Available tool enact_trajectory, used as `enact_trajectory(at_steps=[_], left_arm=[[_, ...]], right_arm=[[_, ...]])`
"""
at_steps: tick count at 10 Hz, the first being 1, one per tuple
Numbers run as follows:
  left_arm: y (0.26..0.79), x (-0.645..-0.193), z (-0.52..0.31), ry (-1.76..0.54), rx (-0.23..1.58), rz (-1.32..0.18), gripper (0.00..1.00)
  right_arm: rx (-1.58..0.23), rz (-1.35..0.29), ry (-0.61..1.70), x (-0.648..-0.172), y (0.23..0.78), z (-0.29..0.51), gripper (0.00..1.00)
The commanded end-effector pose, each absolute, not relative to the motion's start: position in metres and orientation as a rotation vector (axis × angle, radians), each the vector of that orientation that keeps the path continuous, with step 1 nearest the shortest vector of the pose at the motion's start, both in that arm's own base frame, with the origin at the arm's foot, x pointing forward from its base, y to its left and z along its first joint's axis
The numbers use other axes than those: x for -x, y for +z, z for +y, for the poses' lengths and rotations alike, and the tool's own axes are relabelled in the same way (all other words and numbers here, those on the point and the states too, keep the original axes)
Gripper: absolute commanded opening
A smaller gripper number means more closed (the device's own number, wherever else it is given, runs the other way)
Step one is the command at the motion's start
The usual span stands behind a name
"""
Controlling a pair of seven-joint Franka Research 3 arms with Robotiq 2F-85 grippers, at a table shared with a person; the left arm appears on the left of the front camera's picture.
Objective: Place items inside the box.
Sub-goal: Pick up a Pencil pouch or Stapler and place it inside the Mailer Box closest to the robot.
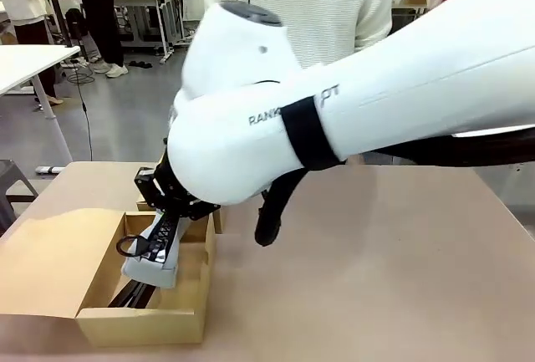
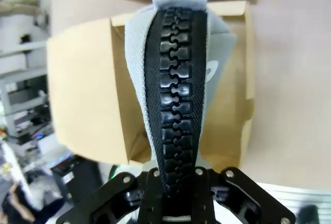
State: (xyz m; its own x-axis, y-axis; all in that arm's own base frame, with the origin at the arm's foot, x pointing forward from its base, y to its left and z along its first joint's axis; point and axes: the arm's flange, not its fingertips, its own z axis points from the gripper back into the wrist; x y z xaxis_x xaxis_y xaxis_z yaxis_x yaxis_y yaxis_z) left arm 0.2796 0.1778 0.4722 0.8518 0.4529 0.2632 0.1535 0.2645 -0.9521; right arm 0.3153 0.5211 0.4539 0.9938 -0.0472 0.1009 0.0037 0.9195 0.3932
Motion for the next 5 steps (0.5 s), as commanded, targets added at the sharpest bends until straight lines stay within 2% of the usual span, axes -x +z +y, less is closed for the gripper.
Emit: enact_trajectory(at_steps=[1, 5], left_arm=[[0.473, -0.279, 0.177, 0.203, 1.323, -0.577, 1.0], [0.473, -0.279, 0.177, 0.203, 1.323, -0.577, 1.0]], right_arm=[[-0.328, -0.087, 0.011, -0.329, 0.453, 0.575, 0.08], [-0.225, -0.034, 0.03, -0.347, 0.418, 0.599, 0.08]])
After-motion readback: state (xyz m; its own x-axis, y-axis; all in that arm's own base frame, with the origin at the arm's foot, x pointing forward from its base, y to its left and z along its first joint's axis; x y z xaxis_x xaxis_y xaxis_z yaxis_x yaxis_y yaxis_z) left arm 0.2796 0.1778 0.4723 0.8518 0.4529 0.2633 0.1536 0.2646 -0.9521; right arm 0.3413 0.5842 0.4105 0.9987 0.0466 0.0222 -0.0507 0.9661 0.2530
